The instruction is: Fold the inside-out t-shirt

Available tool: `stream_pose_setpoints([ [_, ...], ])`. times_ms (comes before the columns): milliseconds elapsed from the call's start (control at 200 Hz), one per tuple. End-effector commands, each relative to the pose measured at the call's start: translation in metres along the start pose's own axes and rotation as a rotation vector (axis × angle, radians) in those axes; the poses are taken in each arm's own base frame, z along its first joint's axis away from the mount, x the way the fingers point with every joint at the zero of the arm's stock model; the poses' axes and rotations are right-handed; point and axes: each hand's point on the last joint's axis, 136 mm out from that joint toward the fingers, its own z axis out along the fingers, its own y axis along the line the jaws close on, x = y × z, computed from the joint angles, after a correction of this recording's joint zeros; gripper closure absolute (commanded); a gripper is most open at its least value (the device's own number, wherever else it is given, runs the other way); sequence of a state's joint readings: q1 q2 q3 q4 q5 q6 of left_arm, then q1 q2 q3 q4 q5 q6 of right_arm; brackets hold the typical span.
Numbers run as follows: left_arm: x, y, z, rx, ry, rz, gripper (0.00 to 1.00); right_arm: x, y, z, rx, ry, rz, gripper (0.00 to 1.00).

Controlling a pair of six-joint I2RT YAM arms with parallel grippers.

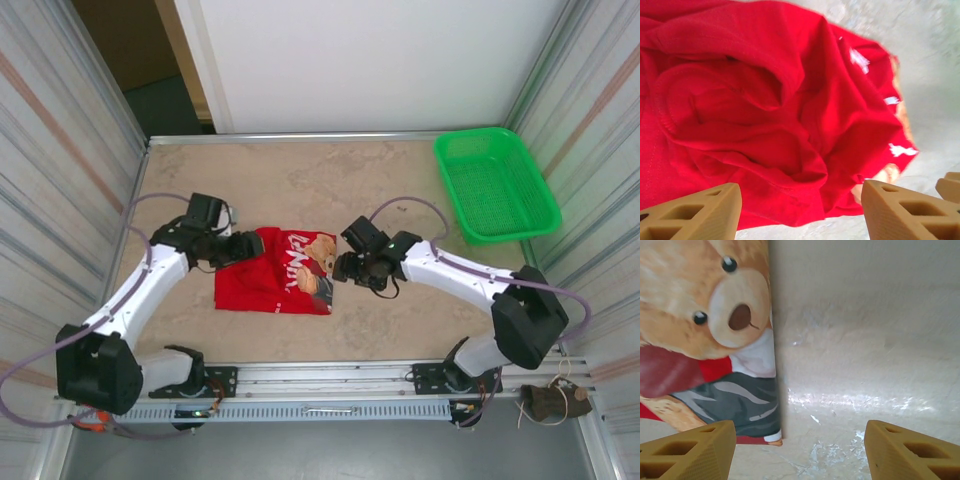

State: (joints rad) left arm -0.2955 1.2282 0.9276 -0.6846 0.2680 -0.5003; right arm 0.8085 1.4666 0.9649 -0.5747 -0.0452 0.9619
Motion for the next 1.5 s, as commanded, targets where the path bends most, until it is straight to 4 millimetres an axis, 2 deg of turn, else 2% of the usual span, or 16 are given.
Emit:
stream_pose_setpoints([
  [0,-0.004,0.01,0.011,-0.129,-0.006,0.041,0.35,-0.005,0.036,0.002,-0.125,-0.024,0.018,0.33],
  [145,0.005,0.008,0.03,-0.156,0.039,0.068,0.35,-0.004,0.037,0.02,-0.11,-0.01,0.044,0.34],
  [205,0.009,0.01,0.036,-0.174,0.051,0.069,0.39,-0.004,0.037,0.028,-0.1,-0.005,0.064,0.35],
  [240,0.012,0.011,0.039,-0.177,0.058,0.063,0.5,-0.005,0.037,0.032,-0.094,-0.005,0.078,0.35],
  [296,0.015,0.017,0.042,-0.195,0.057,0.038,0.84,-0.005,0.035,0.041,-0.065,-0.001,0.103,0.36],
  [331,0.015,0.02,0.042,-0.207,0.046,0.022,1.0,-0.005,0.032,0.047,-0.043,0.003,0.122,0.36],
  [511,0.026,0.041,0.011,-0.273,-0.032,-0.132,1.0,0.006,0.011,0.066,0.069,0.023,0.25,0.38],
  [636,0.047,0.075,-0.005,-0.317,-0.076,-0.324,1.0,0.011,0.0,0.069,0.13,0.028,0.284,0.39],
  [802,0.088,0.121,0.005,-0.334,-0.078,-0.614,1.0,0.014,-0.01,0.071,0.171,0.033,0.307,0.39],
  [972,0.12,0.15,0.022,-0.332,-0.067,-0.849,1.0,0.015,-0.014,0.069,0.191,0.026,0.315,0.4],
  [1032,0.124,0.154,0.022,-0.333,-0.059,-0.888,0.89,0.012,-0.012,0.065,0.183,0.021,0.301,0.4],
  [1082,0.118,0.152,0.015,-0.336,-0.072,-0.867,0.82,0.005,-0.006,0.053,0.178,-0.008,0.261,0.4],
  [1202,0.083,0.137,-0.014,-0.314,-0.146,-0.74,0.6,-0.02,0.012,0.012,0.13,-0.099,0.118,0.38],
  [1287,0.061,0.119,-0.032,-0.264,-0.189,-0.674,0.49,-0.043,0.026,-0.001,0.062,-0.101,0.037,0.38],
  [1368,0.053,0.102,-0.032,-0.197,-0.177,-0.662,0.48,-0.063,0.041,0.002,-0.013,-0.07,-0.028,0.37],
  [1498,0.056,0.075,-0.01,-0.106,-0.118,-0.659,0.47,-0.086,0.051,0.029,0.008,-0.009,-0.106,0.37],
])
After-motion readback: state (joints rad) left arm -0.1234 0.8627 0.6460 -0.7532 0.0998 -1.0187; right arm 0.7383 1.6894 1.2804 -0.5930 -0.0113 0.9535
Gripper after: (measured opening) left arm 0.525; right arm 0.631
